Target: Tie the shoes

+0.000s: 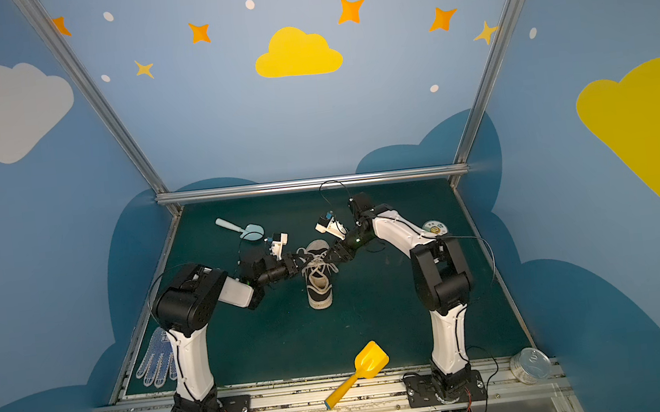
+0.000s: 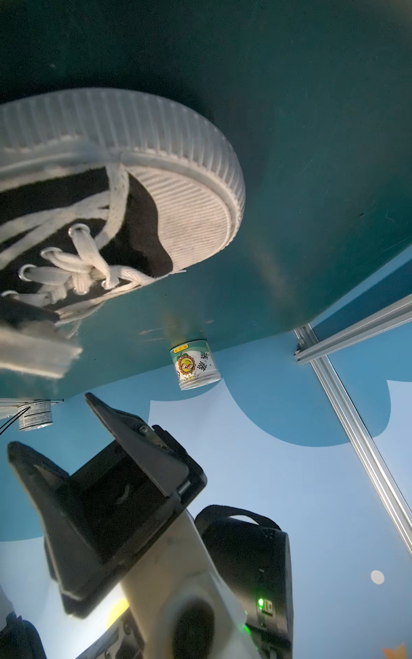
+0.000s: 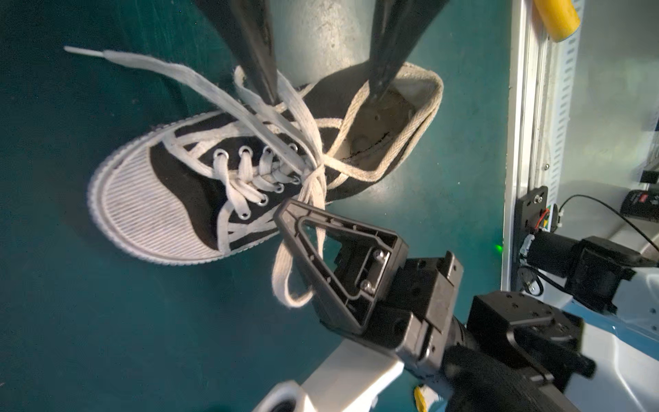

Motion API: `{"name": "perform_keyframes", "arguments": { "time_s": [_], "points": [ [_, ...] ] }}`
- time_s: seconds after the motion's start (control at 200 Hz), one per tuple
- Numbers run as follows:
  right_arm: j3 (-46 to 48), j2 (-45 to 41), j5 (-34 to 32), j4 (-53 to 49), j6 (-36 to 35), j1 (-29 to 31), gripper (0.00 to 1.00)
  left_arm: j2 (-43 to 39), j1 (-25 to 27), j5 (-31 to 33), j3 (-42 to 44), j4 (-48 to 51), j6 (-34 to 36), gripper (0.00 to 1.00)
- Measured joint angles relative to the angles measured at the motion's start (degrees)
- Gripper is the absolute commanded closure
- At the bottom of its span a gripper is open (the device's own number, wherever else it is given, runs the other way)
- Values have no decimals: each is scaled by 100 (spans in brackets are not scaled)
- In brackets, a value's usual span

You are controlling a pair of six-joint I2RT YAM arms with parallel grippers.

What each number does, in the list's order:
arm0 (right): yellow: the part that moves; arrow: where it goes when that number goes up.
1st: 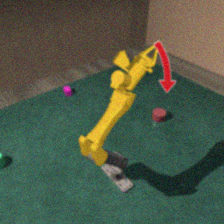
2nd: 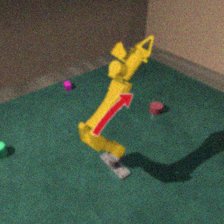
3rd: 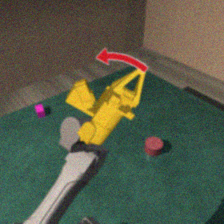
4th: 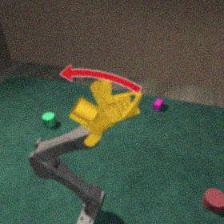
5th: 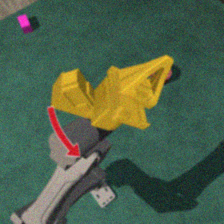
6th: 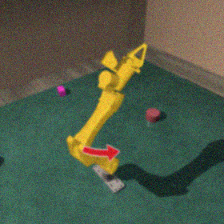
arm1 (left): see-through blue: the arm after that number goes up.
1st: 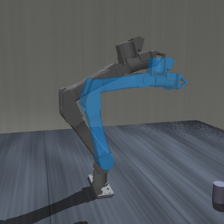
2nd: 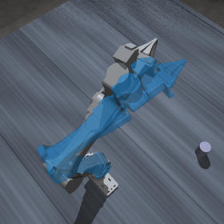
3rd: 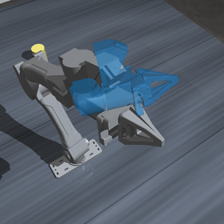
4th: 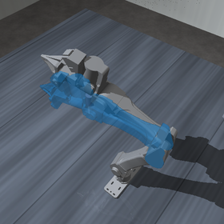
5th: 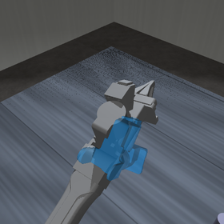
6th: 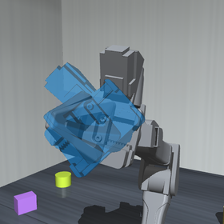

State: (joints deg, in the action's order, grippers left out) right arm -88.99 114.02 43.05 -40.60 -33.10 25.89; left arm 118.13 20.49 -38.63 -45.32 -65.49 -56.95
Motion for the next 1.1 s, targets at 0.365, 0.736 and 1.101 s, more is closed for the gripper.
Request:
{"name": "perform_keyframes", "arguments": {
  "time_s": [0.365, 0.736, 1.101],
  "points": [
    [-444, 435, -623, -568, -299, 243, 56, 0, -48, -68, 0, 50, 0, 97],
    [-715, 562, -439, -1060, -258, 203, 45, 0, -61, -127, 0, 74, 0, 97],
    [-955, 638, -232, -1043, -157, 114, 50, 0, -63, -151, 0, 76, 0, 97]
  ]
}}
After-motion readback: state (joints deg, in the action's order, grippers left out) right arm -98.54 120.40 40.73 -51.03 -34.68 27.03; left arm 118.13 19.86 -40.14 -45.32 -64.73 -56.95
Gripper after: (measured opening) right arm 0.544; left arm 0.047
